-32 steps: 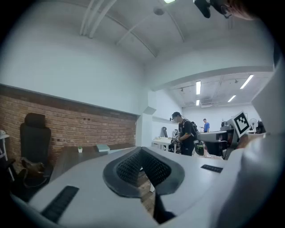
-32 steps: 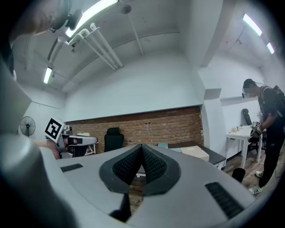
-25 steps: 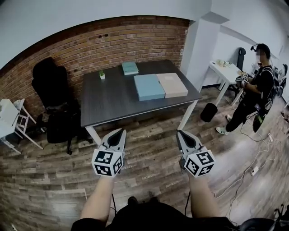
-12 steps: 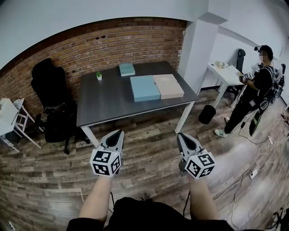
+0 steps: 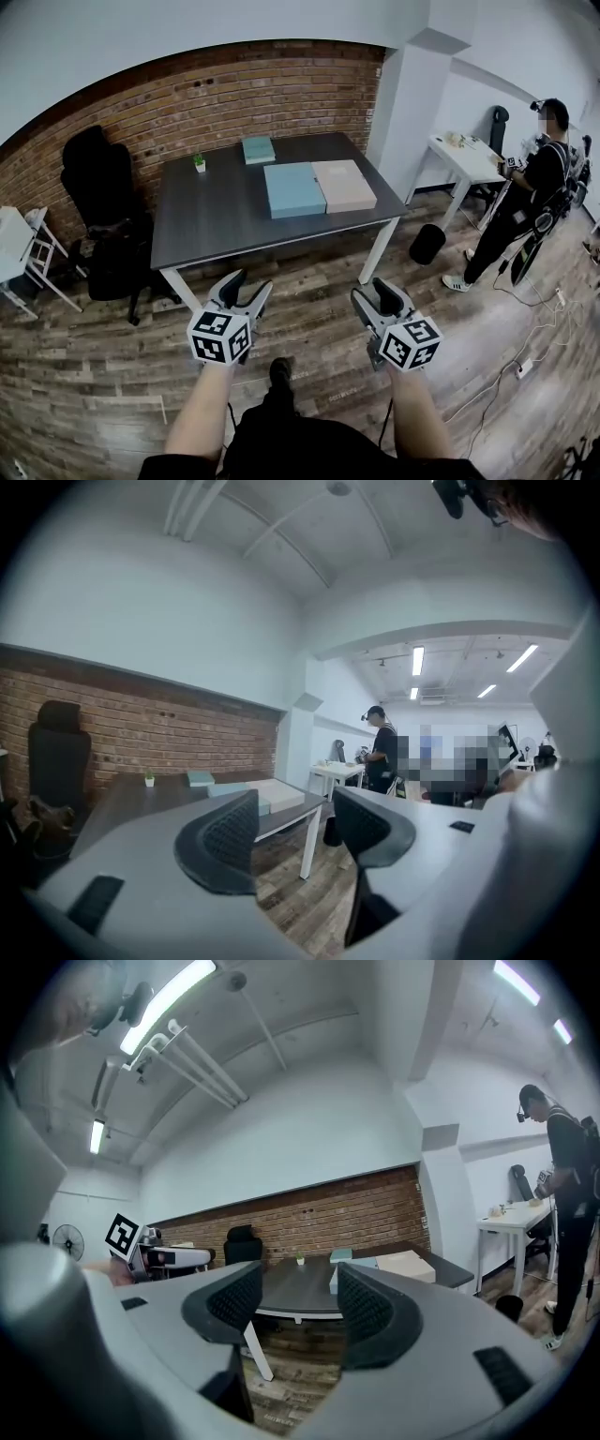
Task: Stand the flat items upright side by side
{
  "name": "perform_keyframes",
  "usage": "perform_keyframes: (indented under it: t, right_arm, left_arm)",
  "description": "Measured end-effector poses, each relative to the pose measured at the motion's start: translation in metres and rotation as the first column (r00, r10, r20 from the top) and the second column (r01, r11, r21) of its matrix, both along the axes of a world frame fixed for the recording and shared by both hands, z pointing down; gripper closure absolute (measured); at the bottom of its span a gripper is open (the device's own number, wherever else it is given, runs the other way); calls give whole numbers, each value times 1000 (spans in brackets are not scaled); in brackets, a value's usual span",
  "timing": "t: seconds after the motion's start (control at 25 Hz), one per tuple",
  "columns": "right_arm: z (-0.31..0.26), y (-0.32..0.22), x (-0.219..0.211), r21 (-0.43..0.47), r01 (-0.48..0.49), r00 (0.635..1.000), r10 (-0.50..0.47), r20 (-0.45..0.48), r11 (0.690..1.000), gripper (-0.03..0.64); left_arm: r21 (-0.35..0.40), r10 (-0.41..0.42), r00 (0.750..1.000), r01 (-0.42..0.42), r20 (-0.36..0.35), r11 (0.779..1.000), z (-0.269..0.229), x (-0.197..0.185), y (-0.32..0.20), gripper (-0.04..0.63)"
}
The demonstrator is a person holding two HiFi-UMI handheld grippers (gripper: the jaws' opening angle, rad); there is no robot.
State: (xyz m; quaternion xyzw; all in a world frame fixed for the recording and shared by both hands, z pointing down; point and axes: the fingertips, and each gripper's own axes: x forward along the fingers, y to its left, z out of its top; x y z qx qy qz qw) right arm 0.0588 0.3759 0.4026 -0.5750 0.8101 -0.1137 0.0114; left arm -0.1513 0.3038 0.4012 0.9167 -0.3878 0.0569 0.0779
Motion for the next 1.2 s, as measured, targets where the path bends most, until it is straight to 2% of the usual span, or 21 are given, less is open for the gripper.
perform_keyframes:
  t: [0.12,0.2,0.32,0.64,0.8,1.0,1.2]
  right_arm:
    - [0,-13,4,-8,-1,1000,1,-7,1000,272]
    - [0,-23,9,-11,-7,1000,7,-5,1000,242]
    - [2,-38,14,-10,-23,1000,23,-6,1000,181]
    - [-2,-71,14,19,-19,1000,19,-4,1000,77]
    - [8,-92,13,-10,-22,1000,22,5,1000,48]
    - [22,-126,2,-59,-10,1000,10,7,998,43]
    - [8,-179,-20,-66,8,1000,-9,-11,998,43]
  left_arm:
    - [-1,25,1000,-25,3,1000,1,12,-10,261]
    - [3,38,999,-38,8,999,0,19,-18,222]
    - [10,54,998,-55,14,998,1,24,-33,188]
    - [-10,60,998,-60,13,998,6,28,-73,110]
    - [-24,59,998,-58,23,998,14,24,-93,86]
    - [-72,62,998,-61,15,996,34,16,-129,72]
    - [-110,97,995,-97,-10,989,42,7,-173,72]
